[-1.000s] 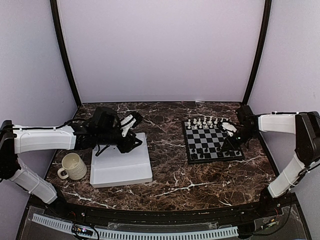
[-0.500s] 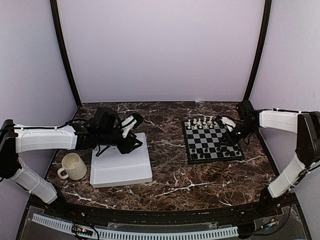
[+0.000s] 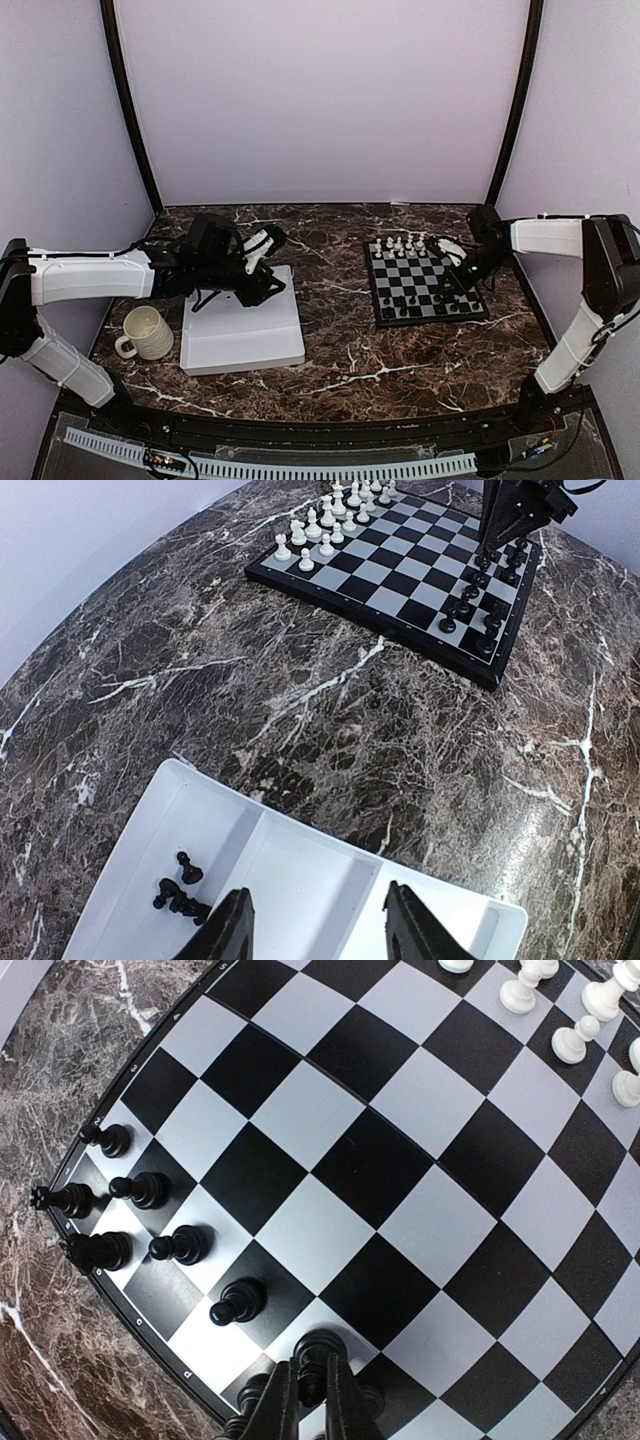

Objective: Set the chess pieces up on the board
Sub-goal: Pick up the bishop at d7, then place the bishop on f8.

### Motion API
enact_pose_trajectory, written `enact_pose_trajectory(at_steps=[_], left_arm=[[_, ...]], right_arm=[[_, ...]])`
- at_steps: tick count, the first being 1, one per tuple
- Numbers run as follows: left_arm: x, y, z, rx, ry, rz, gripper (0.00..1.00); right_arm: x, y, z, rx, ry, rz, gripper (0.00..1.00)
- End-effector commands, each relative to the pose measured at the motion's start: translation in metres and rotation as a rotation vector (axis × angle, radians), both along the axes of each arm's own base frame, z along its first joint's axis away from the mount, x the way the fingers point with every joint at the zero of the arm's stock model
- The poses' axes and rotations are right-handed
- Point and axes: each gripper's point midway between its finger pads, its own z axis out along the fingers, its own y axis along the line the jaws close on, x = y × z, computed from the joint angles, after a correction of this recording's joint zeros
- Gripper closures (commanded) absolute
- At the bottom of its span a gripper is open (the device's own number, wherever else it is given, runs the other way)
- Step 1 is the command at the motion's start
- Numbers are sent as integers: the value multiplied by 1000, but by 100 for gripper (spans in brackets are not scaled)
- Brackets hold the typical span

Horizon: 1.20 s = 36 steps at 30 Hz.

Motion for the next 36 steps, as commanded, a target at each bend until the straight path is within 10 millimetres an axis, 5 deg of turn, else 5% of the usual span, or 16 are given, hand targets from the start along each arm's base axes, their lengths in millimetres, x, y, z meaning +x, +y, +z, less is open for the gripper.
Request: enact_pose_trajectory(at_steps=[1,10,18,36], left_arm=[[1,-2,5,-7,6,-7,53],[2,-3,4,-3,10,-6,53],[2,-4,3,-2,15,-9,53],[9,4,-4,46,11,36,53]], right_arm=[[9,5,14,29,-29,8,95],[-6,21,65,102,-135,90,100],[-48,47,42,63,-91,234,99],[-42,67,9,-47,-31,284,97]])
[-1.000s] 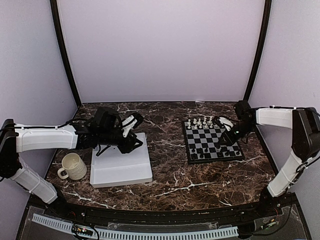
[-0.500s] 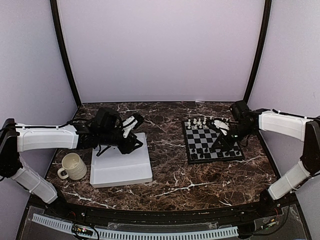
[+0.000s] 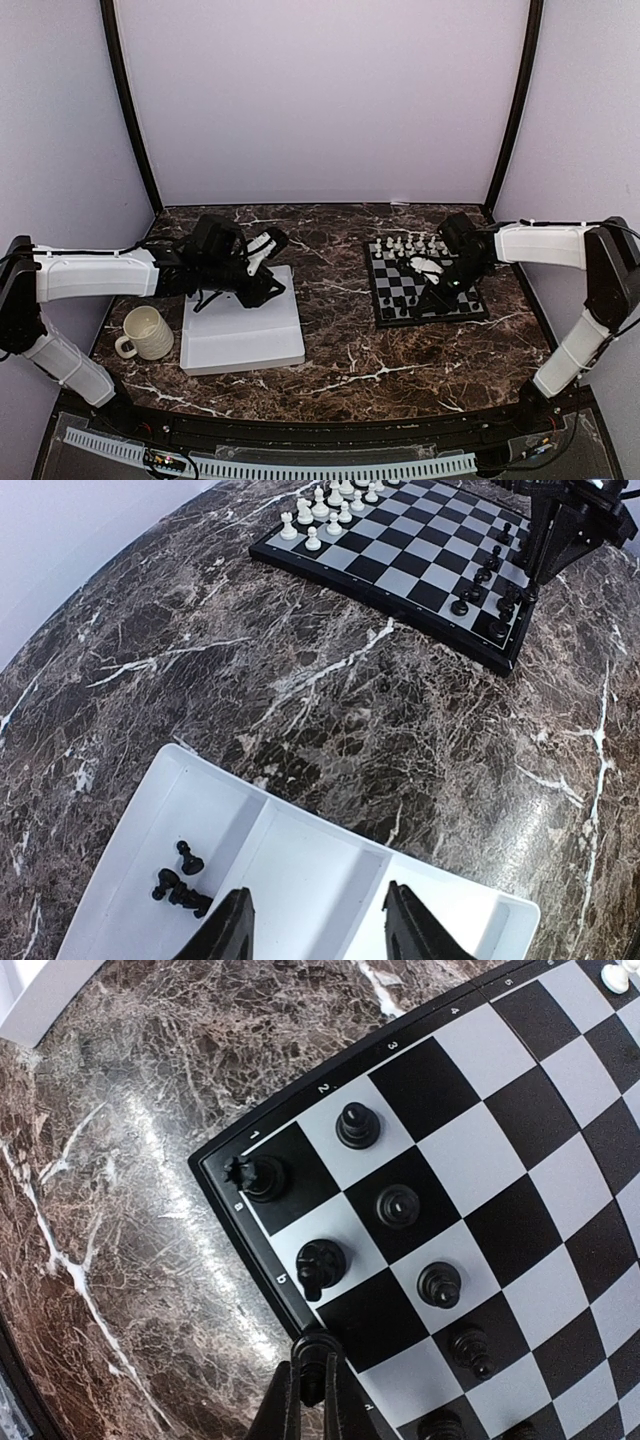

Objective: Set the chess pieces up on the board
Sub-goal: Place the bishop on f8.

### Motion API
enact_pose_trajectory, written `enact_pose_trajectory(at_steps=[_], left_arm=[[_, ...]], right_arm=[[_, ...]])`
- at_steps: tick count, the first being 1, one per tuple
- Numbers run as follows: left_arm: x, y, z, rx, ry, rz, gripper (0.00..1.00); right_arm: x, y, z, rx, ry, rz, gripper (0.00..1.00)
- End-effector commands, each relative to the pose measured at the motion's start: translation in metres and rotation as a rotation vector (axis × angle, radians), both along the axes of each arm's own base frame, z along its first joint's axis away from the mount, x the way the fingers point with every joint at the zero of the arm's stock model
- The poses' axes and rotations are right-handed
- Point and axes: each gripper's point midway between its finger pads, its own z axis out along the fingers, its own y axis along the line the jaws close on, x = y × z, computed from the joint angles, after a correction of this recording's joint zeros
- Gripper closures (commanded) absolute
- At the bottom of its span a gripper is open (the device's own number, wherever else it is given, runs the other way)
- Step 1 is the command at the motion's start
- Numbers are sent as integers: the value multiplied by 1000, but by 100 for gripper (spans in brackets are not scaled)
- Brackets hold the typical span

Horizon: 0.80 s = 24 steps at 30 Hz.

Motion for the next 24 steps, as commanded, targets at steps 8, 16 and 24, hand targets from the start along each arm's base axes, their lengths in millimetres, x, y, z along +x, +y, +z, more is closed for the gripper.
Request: enact_pose_trajectory(at_steps=[8,16,24], left_arm=[[5,-1,5,5,2,10,53],[5,-2,1,10,12,7,53],[5,-2,-2,17,21,5,53]], right_arm=[[25,5,5,-32,-56,-29,96],[25,7,0,-43,-50,-22,89],[23,10,-1,-38,-40,-18,84]])
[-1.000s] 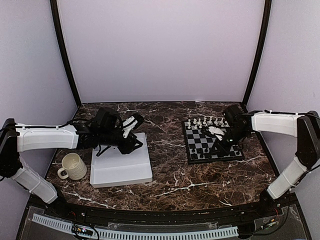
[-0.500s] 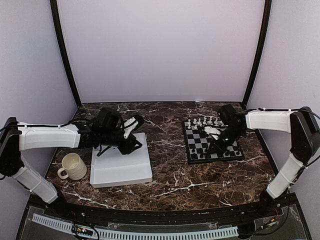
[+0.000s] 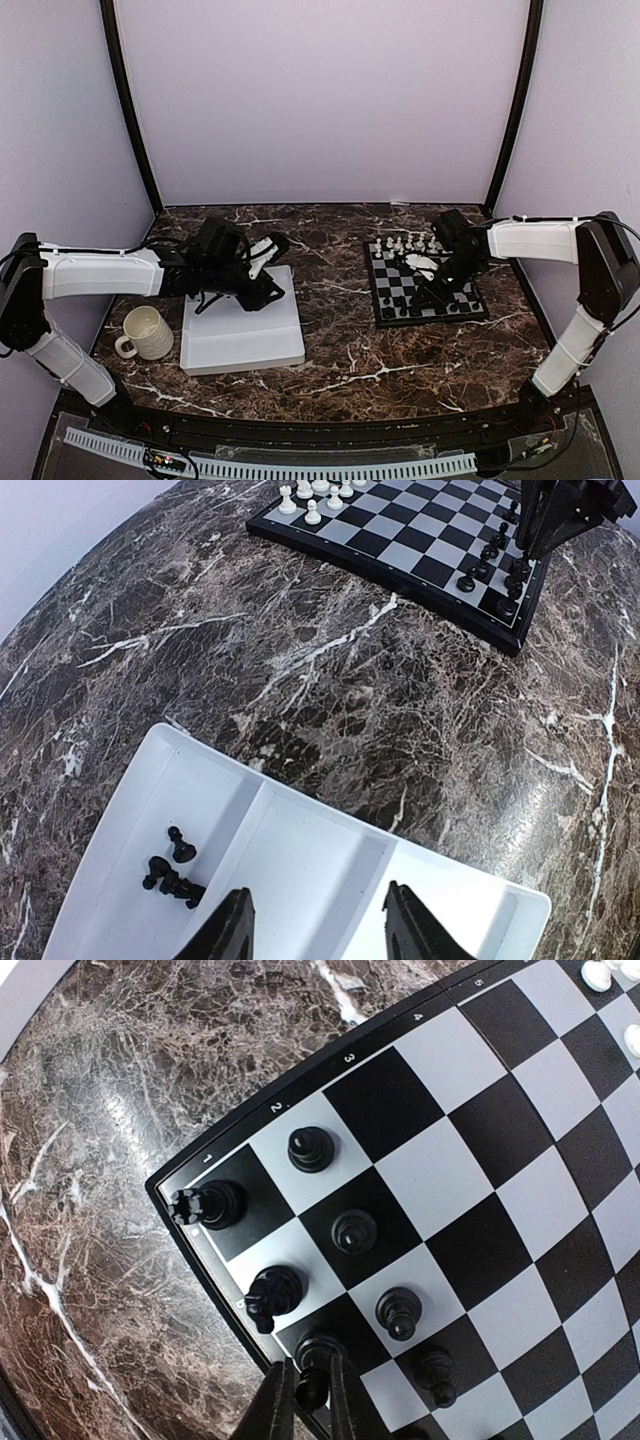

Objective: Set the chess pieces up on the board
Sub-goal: Place the bishop on f8, then pick up the pawn from the storage box.

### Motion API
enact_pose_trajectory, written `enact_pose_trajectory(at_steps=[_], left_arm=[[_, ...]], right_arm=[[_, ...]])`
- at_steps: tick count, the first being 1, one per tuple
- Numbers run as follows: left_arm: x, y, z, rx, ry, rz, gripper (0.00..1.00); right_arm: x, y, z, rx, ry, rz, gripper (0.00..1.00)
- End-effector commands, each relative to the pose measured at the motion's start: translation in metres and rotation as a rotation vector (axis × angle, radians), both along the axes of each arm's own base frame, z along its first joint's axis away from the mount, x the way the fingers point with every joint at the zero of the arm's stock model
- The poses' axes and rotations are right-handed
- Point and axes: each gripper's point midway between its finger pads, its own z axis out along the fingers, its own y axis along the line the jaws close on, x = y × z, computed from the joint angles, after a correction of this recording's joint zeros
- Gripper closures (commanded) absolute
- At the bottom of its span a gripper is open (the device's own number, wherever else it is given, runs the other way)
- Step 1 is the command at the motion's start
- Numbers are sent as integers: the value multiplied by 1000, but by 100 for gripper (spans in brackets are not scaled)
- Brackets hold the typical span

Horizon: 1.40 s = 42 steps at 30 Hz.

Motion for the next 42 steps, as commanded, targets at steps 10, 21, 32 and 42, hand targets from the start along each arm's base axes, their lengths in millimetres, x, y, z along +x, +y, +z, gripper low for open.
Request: enact_pose_trajectory(at_steps=[10,21,32,42], left_arm=[[35,38,7,111,-19,275,53],[71,79,-46,204,324,500,59],[85,38,-54,44,474,497,73],[84,41,-81,137,545,509,72]], right_arm=[[-2,2,49,30,-54,15,72],[0,-13,65,23,-101,-18,72],[0,-14,58,26,-97,-19,71],[-4,-16,54,29,-90,-23,72]])
